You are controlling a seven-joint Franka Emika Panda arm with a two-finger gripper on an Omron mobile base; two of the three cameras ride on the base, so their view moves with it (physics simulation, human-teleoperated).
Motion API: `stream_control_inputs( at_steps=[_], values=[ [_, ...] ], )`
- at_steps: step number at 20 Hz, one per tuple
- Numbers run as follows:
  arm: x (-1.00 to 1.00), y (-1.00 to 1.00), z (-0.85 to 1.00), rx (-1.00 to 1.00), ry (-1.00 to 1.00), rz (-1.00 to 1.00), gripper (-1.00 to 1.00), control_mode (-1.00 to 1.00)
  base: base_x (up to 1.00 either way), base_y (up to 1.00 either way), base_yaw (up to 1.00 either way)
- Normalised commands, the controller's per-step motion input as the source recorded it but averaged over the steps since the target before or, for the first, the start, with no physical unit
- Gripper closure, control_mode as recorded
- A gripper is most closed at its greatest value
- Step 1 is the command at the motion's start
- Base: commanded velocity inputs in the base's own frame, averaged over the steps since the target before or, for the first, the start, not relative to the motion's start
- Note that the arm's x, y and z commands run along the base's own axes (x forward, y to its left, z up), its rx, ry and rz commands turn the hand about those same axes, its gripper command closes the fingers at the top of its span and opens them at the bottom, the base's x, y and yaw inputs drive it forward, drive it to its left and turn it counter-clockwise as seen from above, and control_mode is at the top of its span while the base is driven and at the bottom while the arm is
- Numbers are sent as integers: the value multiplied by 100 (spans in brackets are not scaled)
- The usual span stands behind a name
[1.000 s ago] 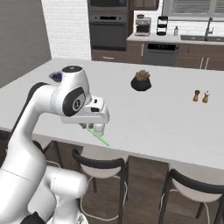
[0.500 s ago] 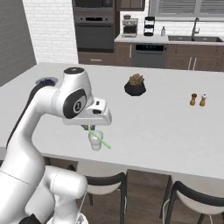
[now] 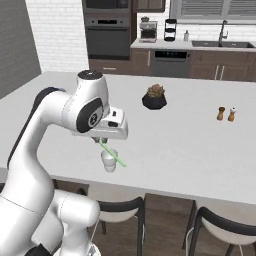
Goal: Take a straw from the drawer in front and place it inside the glass cup on the dining counter.
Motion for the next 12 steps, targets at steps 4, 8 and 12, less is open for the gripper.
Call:
stream_control_inputs(
  at_steps=[4, 8, 12],
  values=[
    [-26, -19, 66, 44, -21, 15, 100, -100, 0, 0, 0],
    [-4, -11, 35, 44, -21, 19, 100, -100, 0, 0, 0],
    [1, 0, 9, 42, -16, 17, 100, -100, 0, 0, 0]
  ],
)
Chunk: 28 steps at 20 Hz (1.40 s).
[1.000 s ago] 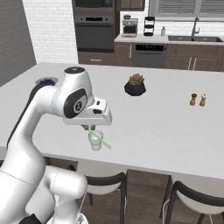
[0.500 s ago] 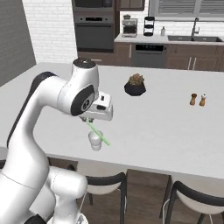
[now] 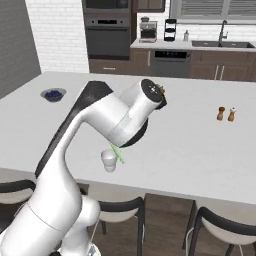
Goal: Take a straw from the drawer in front and place it inside the glass cup on the dining counter.
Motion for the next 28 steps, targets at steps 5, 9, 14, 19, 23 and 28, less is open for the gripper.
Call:
stream_control_inputs(
  at_steps=[5, 9, 14, 19, 23, 28],
  values=[
    [36, 3, -2, 35, -4, 15, 100, -100, 0, 0, 0],
    [59, 31, -9, 26, 0, 11, 100, -100, 0, 0, 0],
    [68, 37, -17, 15, 0, 7, 100, -100, 0, 0, 0],
    [55, 19, -34, 7, 0, 3, 100, -100, 0, 0, 0],
    [54, 19, -46, 9, 6, 0, 100, -100, 0, 0, 0],
    [45, 17, -45, 12, 11, 0, 100, -100, 0, 0, 0]
  ],
)
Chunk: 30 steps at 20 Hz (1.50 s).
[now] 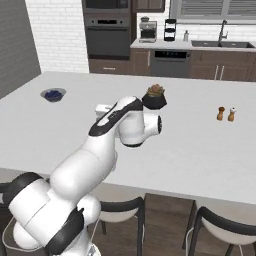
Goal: Take a straw from the drawer in front and place it inside the glass cup on the dining counter.
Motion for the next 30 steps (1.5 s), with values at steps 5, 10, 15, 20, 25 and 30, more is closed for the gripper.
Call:
stream_control_inputs(
  at_steps=[5, 10, 15, 20, 25, 30],
  values=[
    [49, 8, -37, 6, 9, 0, 100, -100, 0, 0, 0],
    [54, 0, -28, 0, 4, 0, 100, -100, 0, 0, 0],
    [48, 0, -24, 0, 2, 0, 100, -100, 0, 0, 0],
    [33, -2, -24, 0, 0, 0, 100, -100, 0, 0, 0],
    [10, -14, -22, 0, 0, 0, 100, -100, 0, 0, 0],
    [8, -7, -25, 0, 1, 0, 100, -100, 0, 0, 0]
  ],
)
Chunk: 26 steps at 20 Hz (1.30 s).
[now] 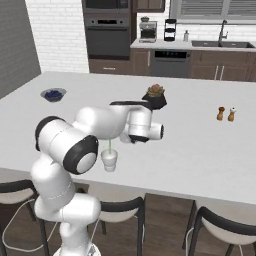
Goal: Take a straw from the drawer in front and place it inside the glass cup on the dining counter.
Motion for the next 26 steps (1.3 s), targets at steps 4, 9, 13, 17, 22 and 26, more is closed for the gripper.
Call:
stream_control_inputs(
  at_steps=[4, 9, 13, 17, 22, 26],
  values=[
    [16, 0, -25, 0, 0, 0, 100, -100, 0, 0, 0],
    [10, 0, -25, 0, 0, 0, 100, -100, 0, 0, 0],
    [7, 0, -24, 0, 0, 0, 100, -100, 0, 0, 0],
    [-4, 0, -16, 0, 0, 0, 100, -100, 0, 0, 0],
    [-41, 0, -11, 0, 0, 0, 100, -100, 0, 0, 0],
    [-44, 0, -13, 0, 0, 0, 100, -100, 0, 0, 0]
  ],
)
